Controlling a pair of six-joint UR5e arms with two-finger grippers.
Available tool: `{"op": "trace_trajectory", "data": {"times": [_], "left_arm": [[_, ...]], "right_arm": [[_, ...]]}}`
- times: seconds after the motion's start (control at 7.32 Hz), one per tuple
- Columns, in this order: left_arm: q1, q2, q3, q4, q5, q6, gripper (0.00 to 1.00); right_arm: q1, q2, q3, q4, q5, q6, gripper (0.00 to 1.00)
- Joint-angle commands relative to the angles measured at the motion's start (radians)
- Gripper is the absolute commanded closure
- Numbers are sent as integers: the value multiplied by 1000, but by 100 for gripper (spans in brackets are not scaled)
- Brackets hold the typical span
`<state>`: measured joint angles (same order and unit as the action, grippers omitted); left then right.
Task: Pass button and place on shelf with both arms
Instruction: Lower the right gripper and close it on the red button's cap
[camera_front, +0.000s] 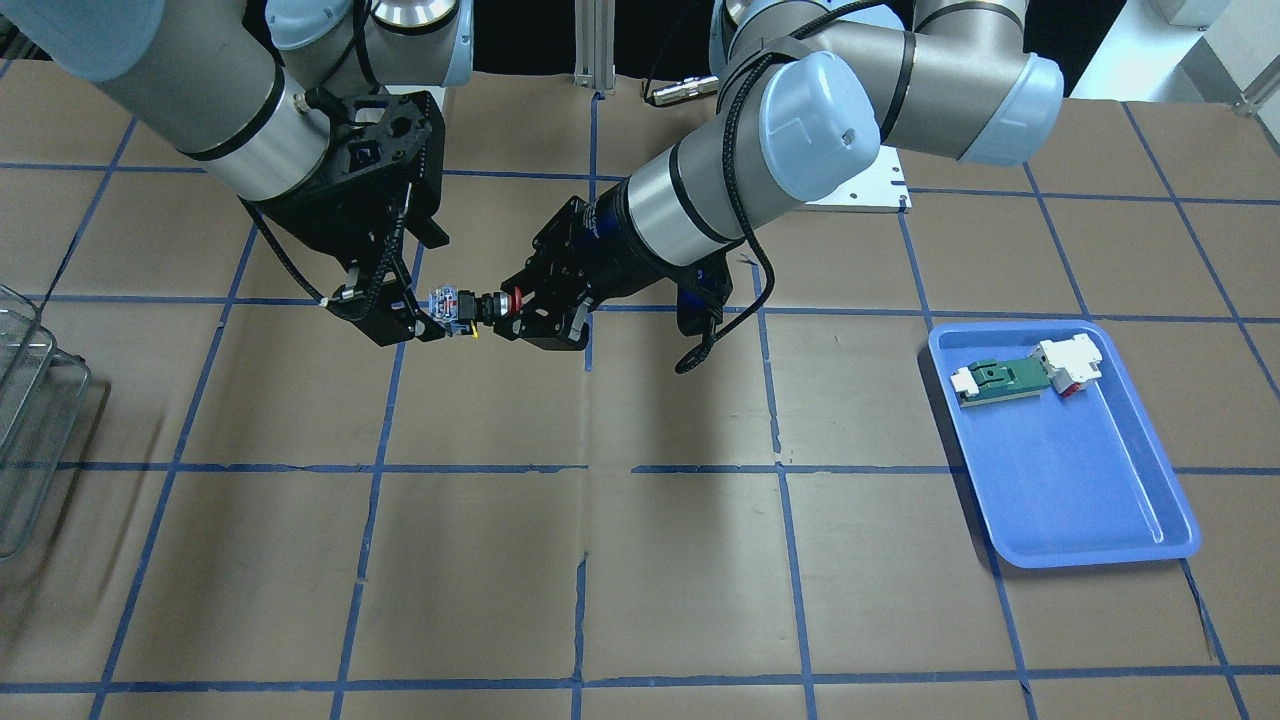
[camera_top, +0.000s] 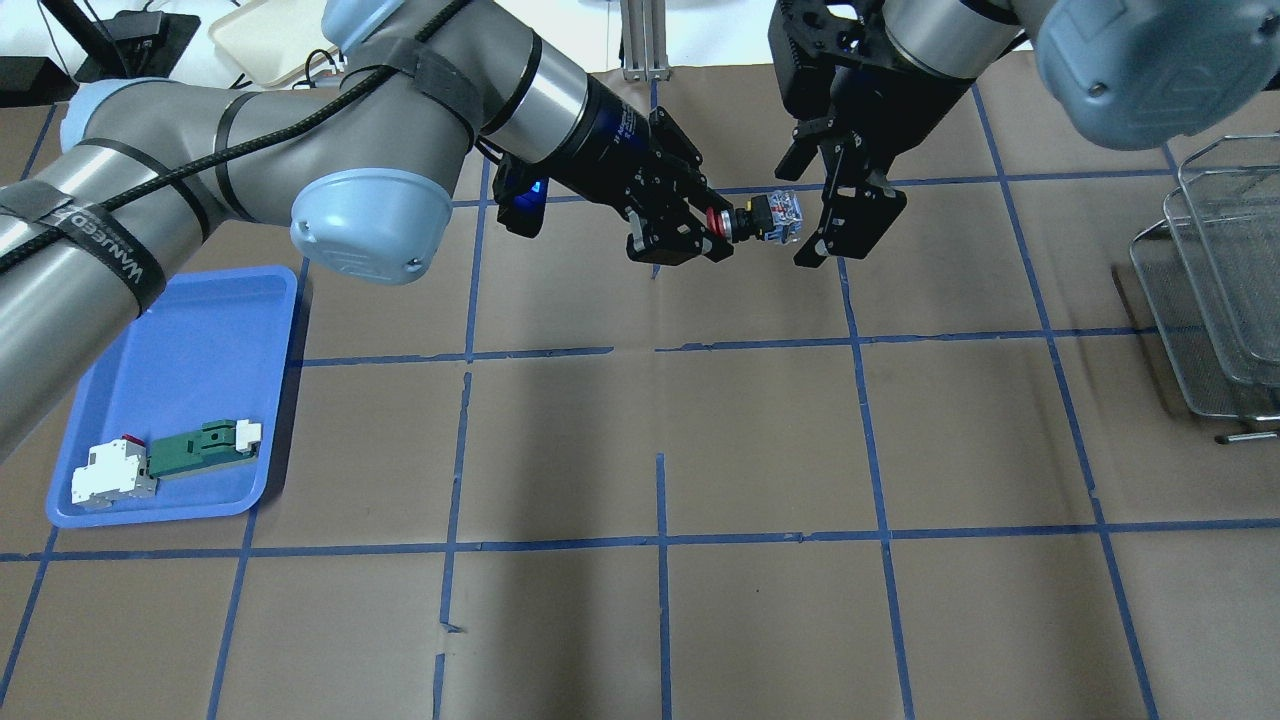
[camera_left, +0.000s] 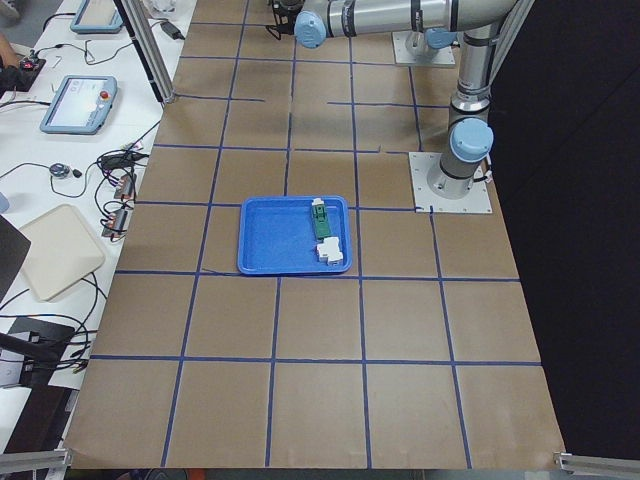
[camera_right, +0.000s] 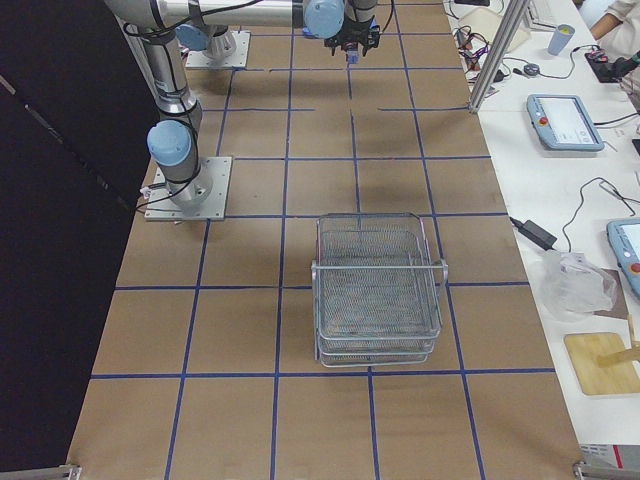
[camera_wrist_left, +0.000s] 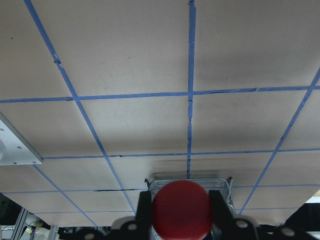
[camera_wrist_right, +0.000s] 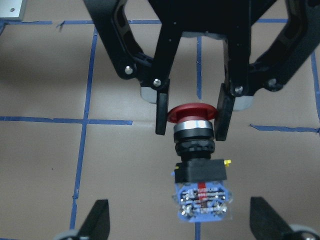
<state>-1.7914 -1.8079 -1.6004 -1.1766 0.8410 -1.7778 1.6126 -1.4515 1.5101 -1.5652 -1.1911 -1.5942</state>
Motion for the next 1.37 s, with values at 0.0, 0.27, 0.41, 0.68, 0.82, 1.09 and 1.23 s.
{"op": "trace_trajectory", "data": {"times": [0.0,0.27,0.41,0.68,0.82,1.09,1.23], "left_arm": [[0,5,-1,0,0,-3,100],[0,9,-1,2,6,-6,100],[0,10,-1,2,1,-6,100],[0,13,-1,2,4,-5,100],[0,16,-1,2,3,-5,100],[0,16,-3,2,1,-6,100],[0,16,-3,2,1,-6,100]], "right_arm": [[6,10,1,-7,1,3,0],[13,10,2,-1,7,-1,0],[21,10,1,-12,22,-4,3],[26,11,2,-15,21,-12,23],[26,10,2,-15,13,-10,46],[26,8,2,-13,7,-15,81],[26,5,1,-16,14,-56,92]]}}
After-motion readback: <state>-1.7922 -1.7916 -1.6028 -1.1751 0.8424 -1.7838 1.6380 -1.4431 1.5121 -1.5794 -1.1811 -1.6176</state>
